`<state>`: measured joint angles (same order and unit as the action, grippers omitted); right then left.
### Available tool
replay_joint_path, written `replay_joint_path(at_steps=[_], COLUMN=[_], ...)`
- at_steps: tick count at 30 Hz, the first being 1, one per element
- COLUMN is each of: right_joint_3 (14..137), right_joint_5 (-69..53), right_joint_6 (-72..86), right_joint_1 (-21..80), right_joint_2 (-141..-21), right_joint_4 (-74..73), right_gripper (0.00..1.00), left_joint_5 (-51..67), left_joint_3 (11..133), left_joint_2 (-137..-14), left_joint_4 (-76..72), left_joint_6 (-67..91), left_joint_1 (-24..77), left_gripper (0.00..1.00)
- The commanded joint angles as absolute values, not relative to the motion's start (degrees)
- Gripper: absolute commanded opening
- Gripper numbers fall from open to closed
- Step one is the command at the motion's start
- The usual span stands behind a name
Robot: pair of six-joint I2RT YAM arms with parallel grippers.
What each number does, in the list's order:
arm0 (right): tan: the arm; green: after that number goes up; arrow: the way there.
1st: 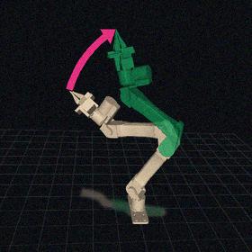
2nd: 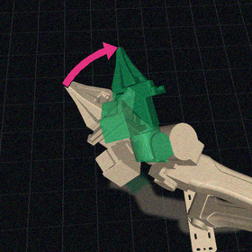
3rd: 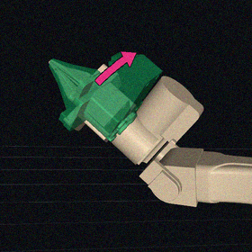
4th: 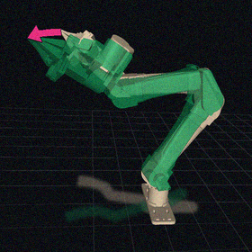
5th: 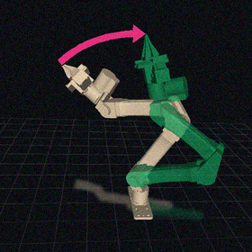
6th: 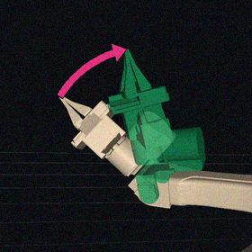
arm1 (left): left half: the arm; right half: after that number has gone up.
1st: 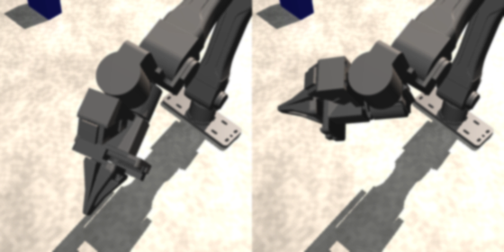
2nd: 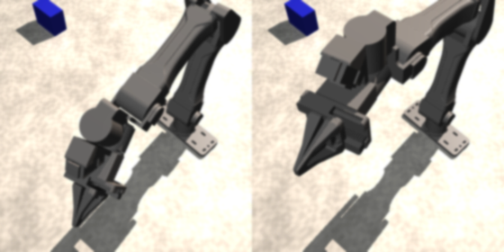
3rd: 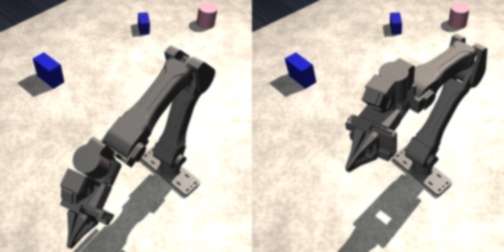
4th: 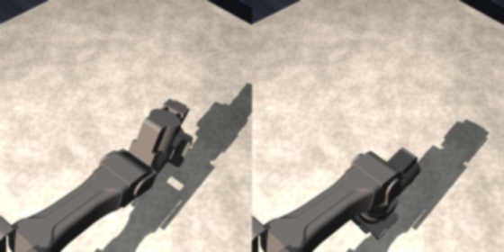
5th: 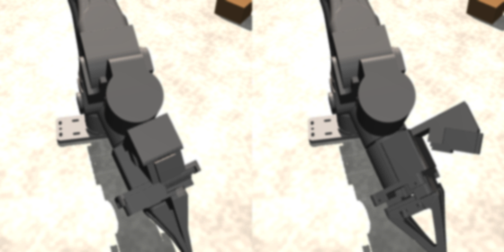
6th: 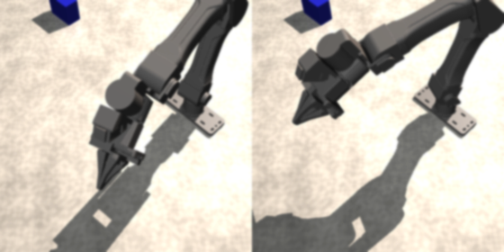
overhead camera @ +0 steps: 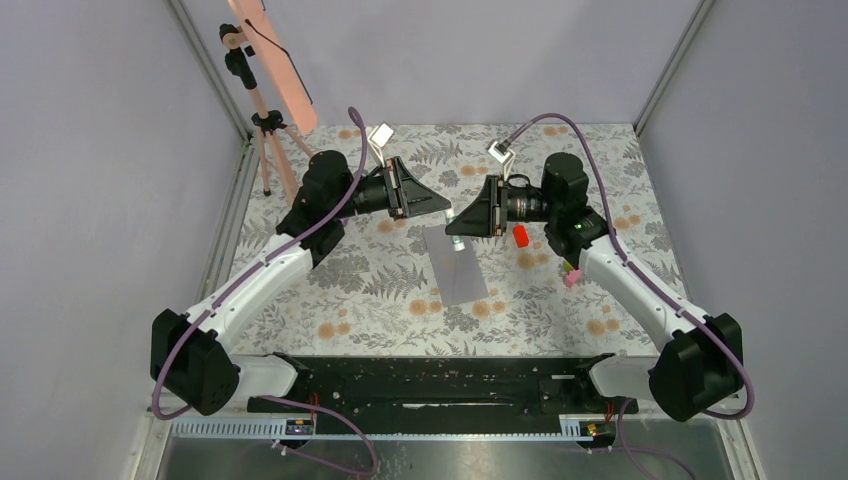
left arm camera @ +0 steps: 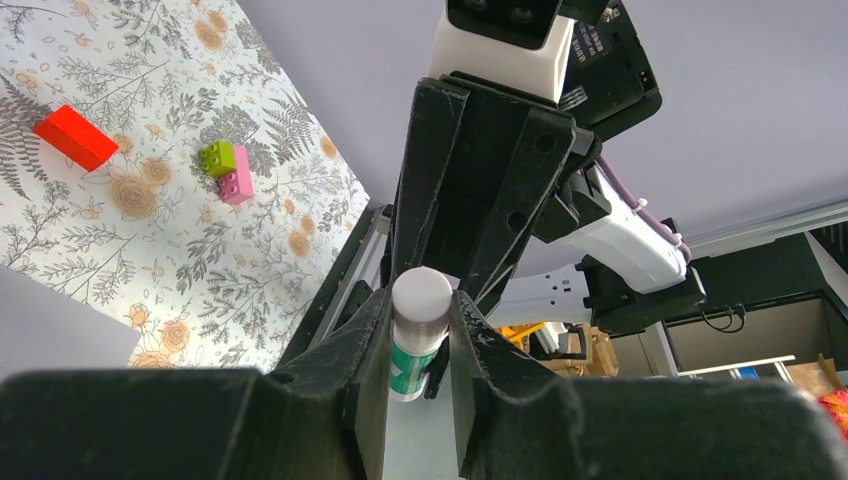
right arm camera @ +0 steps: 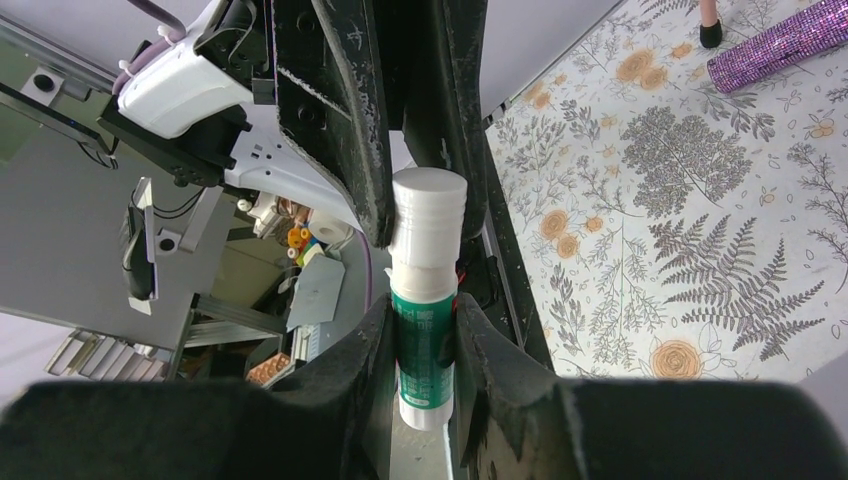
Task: Place the letter into the envelope and seal it
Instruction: Close the solid glue cap on the solid glue.
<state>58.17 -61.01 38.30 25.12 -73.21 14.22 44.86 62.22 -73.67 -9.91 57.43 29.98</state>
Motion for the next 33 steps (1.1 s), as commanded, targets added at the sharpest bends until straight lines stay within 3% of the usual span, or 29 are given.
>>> replay_joint_path(at_steps=[1, 29, 31, 33], right_joint_3=[60.67, 61.54, 61.61, 61.59], right_joint_5=[-60.41, -53.12, -53.82, -54.66], right_joint_6=[40.79, 43.63, 44.0, 44.15], right_joint_1=[25.58, 25.58, 25.58, 25.57], right_joint_2=[-73.59, -75.05, -75.31, -75.41], right_joint_4=[20.22, 23.97, 24.47, 24.74], right_gripper=[0.0, 0.0, 0.0, 0.0], left_joint_5=[46.61, 56.8, 56.29, 55.37], left_joint_3=[62.06, 65.95, 66.03, 66.39], left_joint_2=[-73.59, -75.92, -75.7, -75.3], left_joint_4=[-10.89, -1.76, -0.72, -0.11], left_joint_6=[55.73, 46.22, 45.57, 45.17], left_joint_1=[30.03, 33.68, 33.75, 33.46], left_gripper=[0.18, 0.19, 0.24, 0.39])
